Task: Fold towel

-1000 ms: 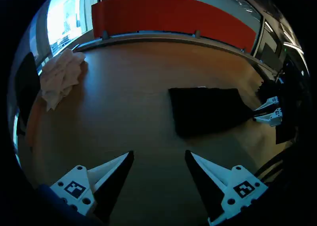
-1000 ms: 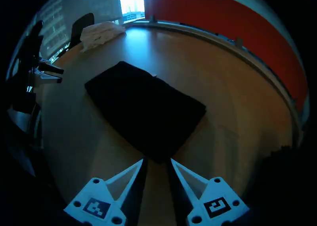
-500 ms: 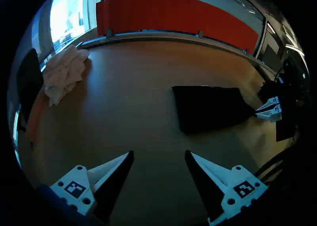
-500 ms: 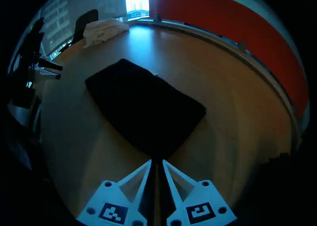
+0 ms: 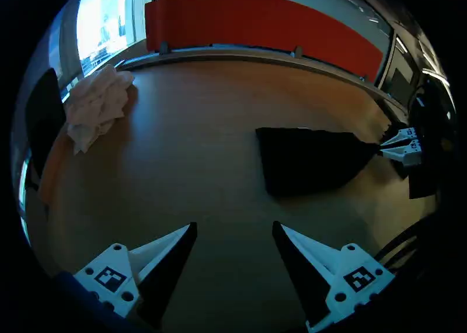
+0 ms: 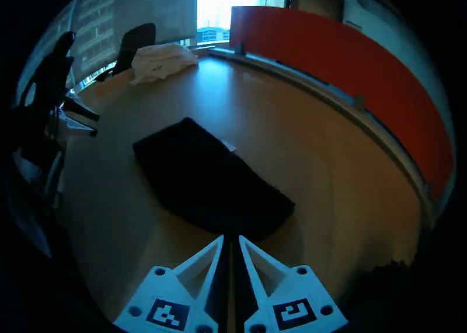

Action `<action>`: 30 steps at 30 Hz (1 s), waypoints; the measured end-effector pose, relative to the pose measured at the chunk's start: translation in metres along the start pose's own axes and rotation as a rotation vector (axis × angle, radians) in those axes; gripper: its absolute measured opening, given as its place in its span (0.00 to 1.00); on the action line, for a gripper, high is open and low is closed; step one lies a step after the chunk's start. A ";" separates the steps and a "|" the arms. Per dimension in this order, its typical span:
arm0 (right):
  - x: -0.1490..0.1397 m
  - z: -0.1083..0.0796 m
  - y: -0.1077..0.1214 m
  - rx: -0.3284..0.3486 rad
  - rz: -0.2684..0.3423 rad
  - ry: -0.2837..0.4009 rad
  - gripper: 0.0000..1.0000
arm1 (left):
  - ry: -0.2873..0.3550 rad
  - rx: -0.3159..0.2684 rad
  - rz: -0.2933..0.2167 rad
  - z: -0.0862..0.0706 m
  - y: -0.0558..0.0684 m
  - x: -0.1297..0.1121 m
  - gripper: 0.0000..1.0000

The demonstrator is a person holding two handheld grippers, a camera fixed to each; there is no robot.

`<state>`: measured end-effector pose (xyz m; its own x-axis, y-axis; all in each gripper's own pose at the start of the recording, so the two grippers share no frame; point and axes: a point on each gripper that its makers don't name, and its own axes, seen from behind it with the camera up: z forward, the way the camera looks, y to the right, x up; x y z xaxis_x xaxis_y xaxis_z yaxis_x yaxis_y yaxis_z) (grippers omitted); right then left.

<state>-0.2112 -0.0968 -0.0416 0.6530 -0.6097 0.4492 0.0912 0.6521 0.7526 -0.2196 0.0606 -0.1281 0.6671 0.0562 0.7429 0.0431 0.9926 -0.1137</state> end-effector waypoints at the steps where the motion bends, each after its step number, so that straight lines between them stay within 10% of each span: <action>1: 0.008 -0.001 0.000 0.001 -0.014 0.010 0.03 | 0.000 0.000 -0.001 0.000 0.000 0.000 0.96; 15: 0.101 -0.007 -0.010 0.017 -0.160 0.138 0.03 | 0.003 0.007 -0.019 -0.007 -0.001 -0.006 0.95; 30: 0.114 0.005 -0.023 0.057 -0.228 0.122 0.03 | 0.005 0.009 -0.047 -0.012 -0.006 -0.016 0.96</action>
<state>-0.1428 -0.1837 -0.0054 0.7067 -0.6769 0.2059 0.2066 0.4757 0.8550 -0.2216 0.0524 -0.1474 0.6683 0.0090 0.7438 0.0680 0.9950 -0.0731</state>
